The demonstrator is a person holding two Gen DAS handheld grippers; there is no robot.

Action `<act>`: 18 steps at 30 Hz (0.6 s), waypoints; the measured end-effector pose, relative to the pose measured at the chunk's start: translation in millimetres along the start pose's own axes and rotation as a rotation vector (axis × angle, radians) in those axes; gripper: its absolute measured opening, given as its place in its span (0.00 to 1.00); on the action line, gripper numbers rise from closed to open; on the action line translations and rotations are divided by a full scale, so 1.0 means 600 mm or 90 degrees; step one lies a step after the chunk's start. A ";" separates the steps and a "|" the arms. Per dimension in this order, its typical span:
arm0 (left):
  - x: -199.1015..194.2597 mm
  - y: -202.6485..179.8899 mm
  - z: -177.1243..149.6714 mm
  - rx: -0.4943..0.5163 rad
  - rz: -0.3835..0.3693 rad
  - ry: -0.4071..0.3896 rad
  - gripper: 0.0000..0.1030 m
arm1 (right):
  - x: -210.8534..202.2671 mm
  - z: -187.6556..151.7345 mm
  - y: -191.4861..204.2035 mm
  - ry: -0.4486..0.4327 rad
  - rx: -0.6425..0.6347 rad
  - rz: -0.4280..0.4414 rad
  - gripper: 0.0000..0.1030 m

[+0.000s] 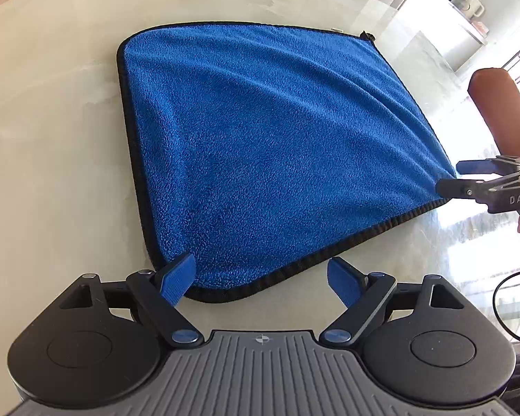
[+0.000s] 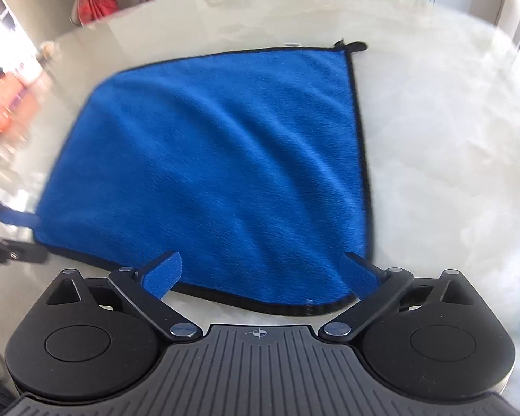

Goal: Fold towel

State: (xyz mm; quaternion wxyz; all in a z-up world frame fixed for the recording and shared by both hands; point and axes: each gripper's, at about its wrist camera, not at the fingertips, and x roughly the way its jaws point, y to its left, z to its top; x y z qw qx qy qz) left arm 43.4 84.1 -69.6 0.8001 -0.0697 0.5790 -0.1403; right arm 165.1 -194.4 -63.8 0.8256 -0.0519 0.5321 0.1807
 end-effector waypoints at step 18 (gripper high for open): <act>0.016 -0.017 0.028 0.009 0.026 -0.023 0.85 | -0.042 -0.018 0.012 -0.138 -0.028 -0.100 0.99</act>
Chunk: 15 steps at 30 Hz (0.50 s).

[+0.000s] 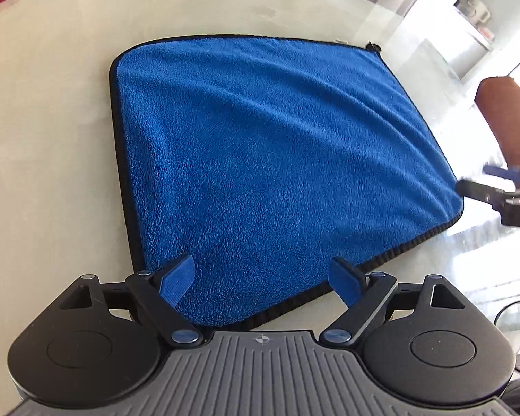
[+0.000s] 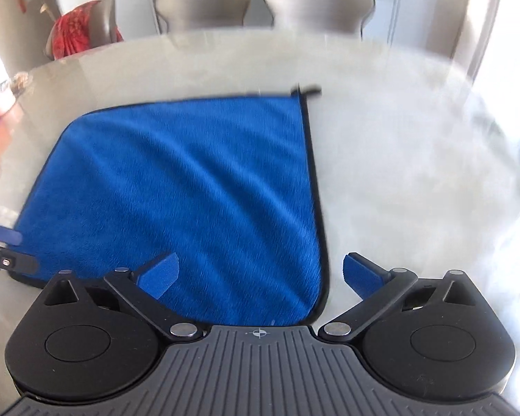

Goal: Fold towel

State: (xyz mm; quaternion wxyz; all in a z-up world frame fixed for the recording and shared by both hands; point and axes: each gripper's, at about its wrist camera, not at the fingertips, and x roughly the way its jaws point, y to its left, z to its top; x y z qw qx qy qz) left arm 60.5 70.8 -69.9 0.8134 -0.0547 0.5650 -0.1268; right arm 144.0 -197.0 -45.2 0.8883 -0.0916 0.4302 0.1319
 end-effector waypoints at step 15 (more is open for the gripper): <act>-0.012 -0.018 0.009 0.002 0.097 -0.042 0.85 | -0.005 0.007 -0.032 -0.005 0.036 0.024 0.99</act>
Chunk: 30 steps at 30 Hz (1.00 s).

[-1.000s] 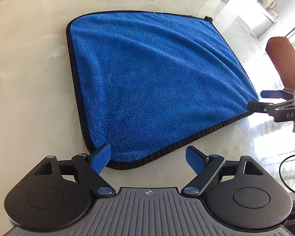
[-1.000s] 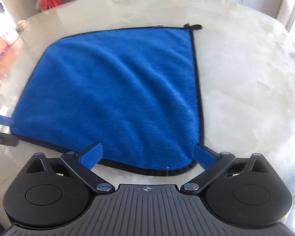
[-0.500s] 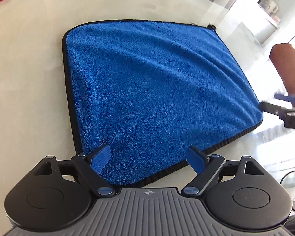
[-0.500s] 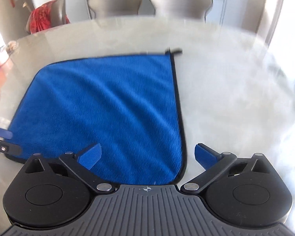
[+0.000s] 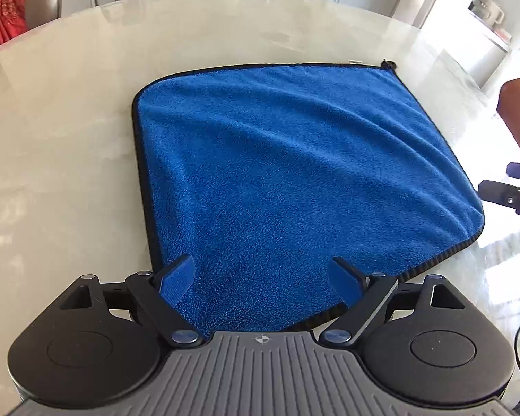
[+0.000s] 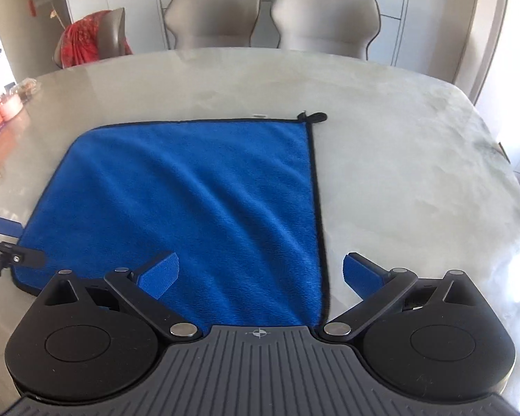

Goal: Fold towel

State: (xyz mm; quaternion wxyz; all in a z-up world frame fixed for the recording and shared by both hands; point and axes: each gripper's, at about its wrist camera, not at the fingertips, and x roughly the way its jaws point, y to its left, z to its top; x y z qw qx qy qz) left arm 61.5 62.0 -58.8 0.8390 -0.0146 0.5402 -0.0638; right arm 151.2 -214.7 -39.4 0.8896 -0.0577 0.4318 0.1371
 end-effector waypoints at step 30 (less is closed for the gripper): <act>0.040 -0.064 0.009 -0.038 -0.001 -0.005 0.85 | 0.152 0.178 -0.095 0.028 0.001 0.363 0.98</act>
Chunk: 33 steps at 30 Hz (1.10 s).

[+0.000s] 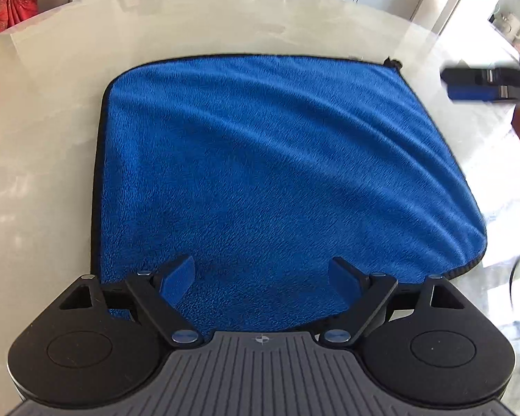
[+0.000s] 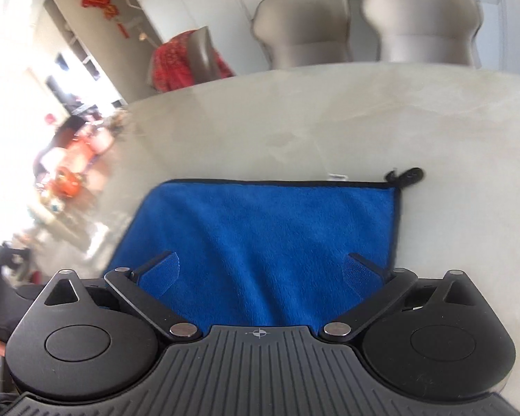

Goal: Fold towel

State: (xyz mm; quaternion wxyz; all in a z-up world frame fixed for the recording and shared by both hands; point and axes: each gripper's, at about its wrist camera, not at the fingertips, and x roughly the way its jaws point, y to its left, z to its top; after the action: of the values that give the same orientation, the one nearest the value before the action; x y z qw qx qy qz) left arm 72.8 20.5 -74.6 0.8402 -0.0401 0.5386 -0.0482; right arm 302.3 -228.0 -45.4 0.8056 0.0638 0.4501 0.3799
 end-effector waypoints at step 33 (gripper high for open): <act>-0.011 0.030 -0.016 -0.055 -0.046 0.009 0.95 | 0.101 -0.009 0.064 0.141 -0.225 -0.009 0.10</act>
State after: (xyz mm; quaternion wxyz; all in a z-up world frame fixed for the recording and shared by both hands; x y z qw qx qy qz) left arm 62.0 39.0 -75.0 0.8316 -0.0951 0.5444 -0.0557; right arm 295.3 -161.9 -72.8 0.7526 -0.1236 0.4625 0.4522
